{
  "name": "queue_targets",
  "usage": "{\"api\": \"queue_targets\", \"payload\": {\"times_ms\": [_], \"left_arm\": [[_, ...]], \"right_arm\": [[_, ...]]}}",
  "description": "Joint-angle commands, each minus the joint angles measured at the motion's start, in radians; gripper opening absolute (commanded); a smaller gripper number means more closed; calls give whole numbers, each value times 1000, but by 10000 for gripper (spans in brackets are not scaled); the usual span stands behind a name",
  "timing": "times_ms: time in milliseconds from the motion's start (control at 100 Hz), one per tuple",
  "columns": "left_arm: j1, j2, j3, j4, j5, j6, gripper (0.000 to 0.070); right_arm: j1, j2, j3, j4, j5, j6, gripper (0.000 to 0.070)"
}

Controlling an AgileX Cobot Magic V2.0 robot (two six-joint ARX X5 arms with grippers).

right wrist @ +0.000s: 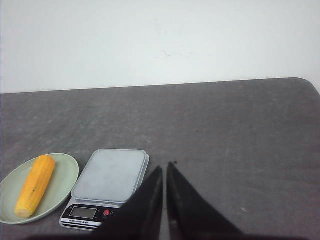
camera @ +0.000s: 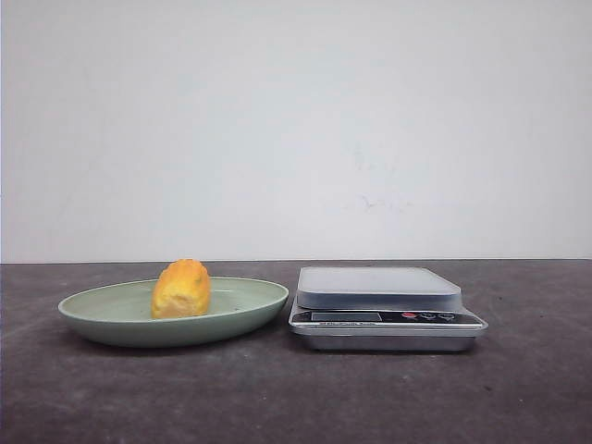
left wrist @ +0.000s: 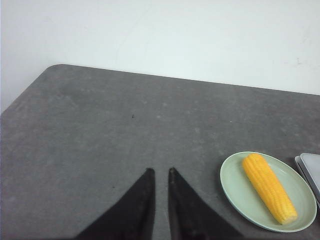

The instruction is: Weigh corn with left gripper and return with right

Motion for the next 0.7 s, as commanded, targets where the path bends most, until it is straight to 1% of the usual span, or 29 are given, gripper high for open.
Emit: {"api": "queue_targets", "payload": {"times_ms": [0,100,170,320,400,460,530,590,690], "left_arm": [[-7,-2,14,8,-2,-3,0],[10,-5,13,7,-4,-3,0],[64,-5,8,11,-4,-3,0],[257,-5,-63,58,-4,-3,0],[374,-6,-126,145,9,6,0],[457,-12,-182,241,75,20,0],[529,-26,-267,391,205,56,0],[568,-40,-357,531,320,95,0],[610,-58,-520,735,483,142,0]], "right_arm": [[3,2,10,11,0,11,7],[3,2,10,11,0,11,7],[3,2,10,11,0,11,7],[3,2,10,11,0,11,7],[3,2,11,11,0,11,7],[3,2,11,11,0,11,7],[3,2,11,11,0,11,7],[3,2,11,11,0,11,7],[3,2,11,11,0,11,7]]}}
